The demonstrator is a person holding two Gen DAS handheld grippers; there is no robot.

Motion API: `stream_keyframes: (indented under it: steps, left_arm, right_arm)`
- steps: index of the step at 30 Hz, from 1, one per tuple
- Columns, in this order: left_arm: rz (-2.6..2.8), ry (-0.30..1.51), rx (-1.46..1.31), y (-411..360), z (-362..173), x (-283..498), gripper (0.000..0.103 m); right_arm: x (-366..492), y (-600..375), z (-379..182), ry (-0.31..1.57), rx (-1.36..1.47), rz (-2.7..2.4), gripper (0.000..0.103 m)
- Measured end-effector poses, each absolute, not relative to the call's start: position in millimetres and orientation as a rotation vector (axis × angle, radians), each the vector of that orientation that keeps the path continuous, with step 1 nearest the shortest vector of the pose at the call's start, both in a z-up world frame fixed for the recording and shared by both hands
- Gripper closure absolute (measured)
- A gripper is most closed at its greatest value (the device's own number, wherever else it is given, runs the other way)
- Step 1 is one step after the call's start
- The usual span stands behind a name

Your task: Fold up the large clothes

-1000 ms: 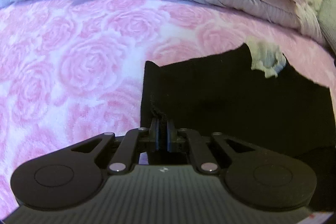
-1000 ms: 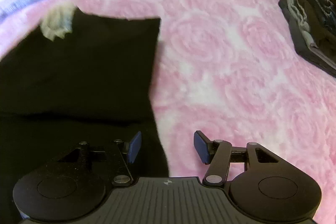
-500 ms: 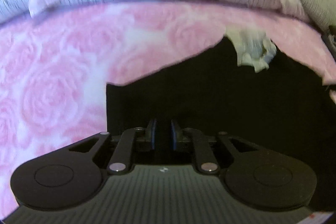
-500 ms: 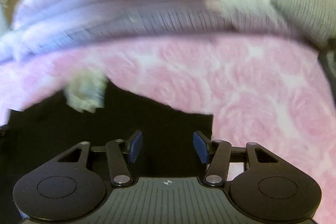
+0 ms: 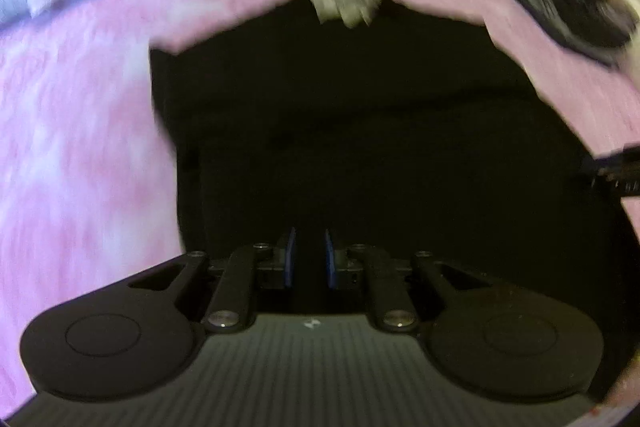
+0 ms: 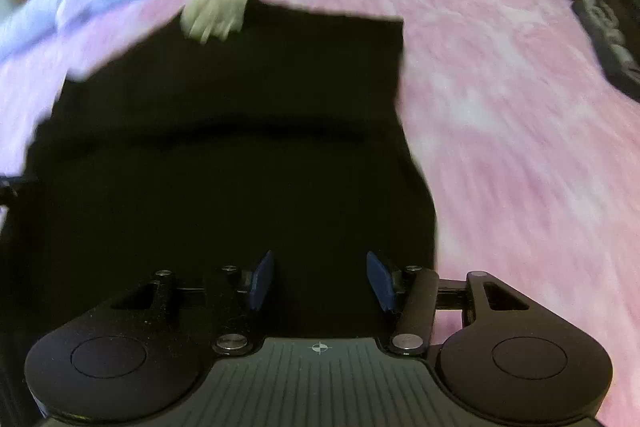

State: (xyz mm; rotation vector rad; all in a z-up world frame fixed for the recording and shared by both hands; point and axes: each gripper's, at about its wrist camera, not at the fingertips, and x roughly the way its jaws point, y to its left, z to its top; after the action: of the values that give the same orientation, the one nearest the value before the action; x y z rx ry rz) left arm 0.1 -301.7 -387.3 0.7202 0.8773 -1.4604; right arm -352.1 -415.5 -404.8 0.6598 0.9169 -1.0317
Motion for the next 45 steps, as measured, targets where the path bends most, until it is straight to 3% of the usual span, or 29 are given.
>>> stream_keyframes:
  steps: [8,14,20,27,33,40,45]
  left_arm:
    - [-1.345,1.050,0.735,-178.0,-377.6,-26.5,0.091]
    - [-1.224,1.183,0.668,-147.3,-368.5,-32.6,0.090]
    - [-1.139,1.338,0.378,-139.0,-365.9,-13.4,0.079]
    - [-1.088,1.523,0.075,-136.5,-399.2,9.2,0.078]
    - [-1.092,1.515,-0.039,-143.2,-414.7,27.1,0.078]
    - [-1.107,1.450,0.007,-149.2,-415.1,30.3,0.077]
    - [-1.182,1.485,0.016,-148.6,-419.8,27.2,0.075]
  right_arm:
    - [-383.9,-291.3,-401.1,1.017,0.738,-0.923,0.053]
    - [-391.3,-285.5,-389.3,1.054,0.733,-0.870,0.053]
    - [-428.7,-309.2,-382.9,0.865,0.995,-0.882,0.053]
    - [-452.3,-330.3,-420.9,0.666,1.272,-0.877,0.053]
    - [-442.5,-359.8,-436.9,0.508,1.356,-0.813,0.053]
    - [-430.3,-372.5,-442.1,0.476,1.355,-0.779,0.053]
    - [-478.2,-336.9,-435.0,0.443,1.397,-0.778,0.053]
